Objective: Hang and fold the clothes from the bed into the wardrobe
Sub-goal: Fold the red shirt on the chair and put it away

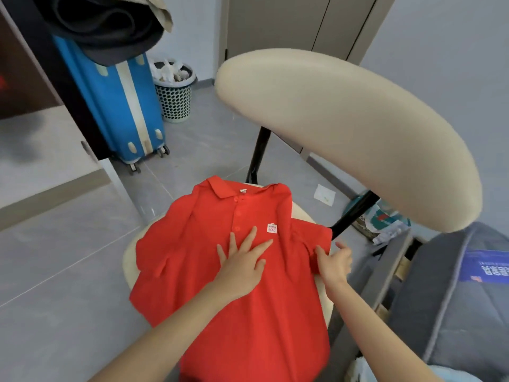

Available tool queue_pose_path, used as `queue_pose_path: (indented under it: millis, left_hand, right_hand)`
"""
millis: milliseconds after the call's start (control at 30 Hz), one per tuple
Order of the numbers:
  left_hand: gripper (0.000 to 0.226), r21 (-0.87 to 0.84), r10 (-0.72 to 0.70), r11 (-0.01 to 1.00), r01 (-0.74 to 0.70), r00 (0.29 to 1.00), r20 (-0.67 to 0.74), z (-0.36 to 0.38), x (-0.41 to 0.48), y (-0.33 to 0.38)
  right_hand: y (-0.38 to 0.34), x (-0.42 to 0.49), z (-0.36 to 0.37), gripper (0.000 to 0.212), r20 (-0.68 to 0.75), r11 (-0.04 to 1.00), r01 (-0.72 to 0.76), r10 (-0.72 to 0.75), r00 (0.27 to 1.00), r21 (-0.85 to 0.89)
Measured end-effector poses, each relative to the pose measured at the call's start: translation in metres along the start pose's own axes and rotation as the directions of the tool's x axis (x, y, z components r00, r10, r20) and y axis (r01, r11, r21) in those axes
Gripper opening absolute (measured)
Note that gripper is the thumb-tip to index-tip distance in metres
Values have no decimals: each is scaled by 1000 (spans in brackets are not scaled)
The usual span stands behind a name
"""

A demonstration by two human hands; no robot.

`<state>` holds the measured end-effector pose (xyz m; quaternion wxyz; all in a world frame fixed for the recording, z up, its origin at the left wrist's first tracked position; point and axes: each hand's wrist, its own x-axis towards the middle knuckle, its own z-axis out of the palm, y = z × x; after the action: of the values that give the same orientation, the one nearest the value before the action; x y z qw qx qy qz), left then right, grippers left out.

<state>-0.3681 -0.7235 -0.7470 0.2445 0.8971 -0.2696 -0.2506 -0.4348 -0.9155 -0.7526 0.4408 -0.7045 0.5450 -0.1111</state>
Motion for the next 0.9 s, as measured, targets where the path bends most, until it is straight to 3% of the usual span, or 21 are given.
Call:
queue_pose_path:
  millis: [67, 133, 233, 333, 367, 433, 500, 600, 667, 767, 900]
  left_hand:
    - [52, -7, -25, 1000, 25, 999, 19, 7, -4, 6]
    - [53, 4, -57, 998, 57, 998, 29, 12, -13, 12]
    - [54, 128, -54, 991, 45, 996, 72, 19, -33, 15]
    - [57, 278, -82, 959, 45, 989, 121, 25, -53, 13]
    - [58, 307, -94, 950, 52, 988, 122, 25, -58, 12]
    - [59, 322, -116, 944, 75, 987, 112, 20, -62, 14]
    - [59, 307, -135, 947, 98, 986, 99, 16, -59, 21]
    - [59, 292, -165, 948, 129, 981, 102, 15, -48, 35]
    - [60, 318, -205, 935, 158, 972, 117, 20, -42, 45]
    - [67, 427, -276, 883, 195, 951, 136, 26, -37, 56]
    - [74, 495, -294, 849, 183, 943, 155, 27, -29, 58]
  right_hand:
    - [6, 10, -3, 55, 99, 992, -89, 80, 992, 90]
    - [10, 11, -6, 44, 261, 987, -106, 71, 963, 120]
    - [11, 14, -10, 42, 378, 988, -108, 61, 924, 106]
    - [6, 15, -23, 16, 434, 923, -200, 40, 900, 330]
    - [5, 15, -30, 8, 430, 868, -246, 42, 902, 432]
    - [7, 16, -46, 12, 398, 758, -287, 39, 917, 586]
    - [13, 18, -64, 12, 328, 717, -257, 42, 944, 648]
    - [31, 23, -85, 10, 113, 808, -188, 151, 982, 559]
    - [45, 25, -91, 12, 106, 835, -246, 223, 969, 492]
    - [66, 30, -91, 19, 294, 765, -467, 368, 882, 443]
    - [93, 38, -83, 46, 583, 639, -714, 476, 659, 286]
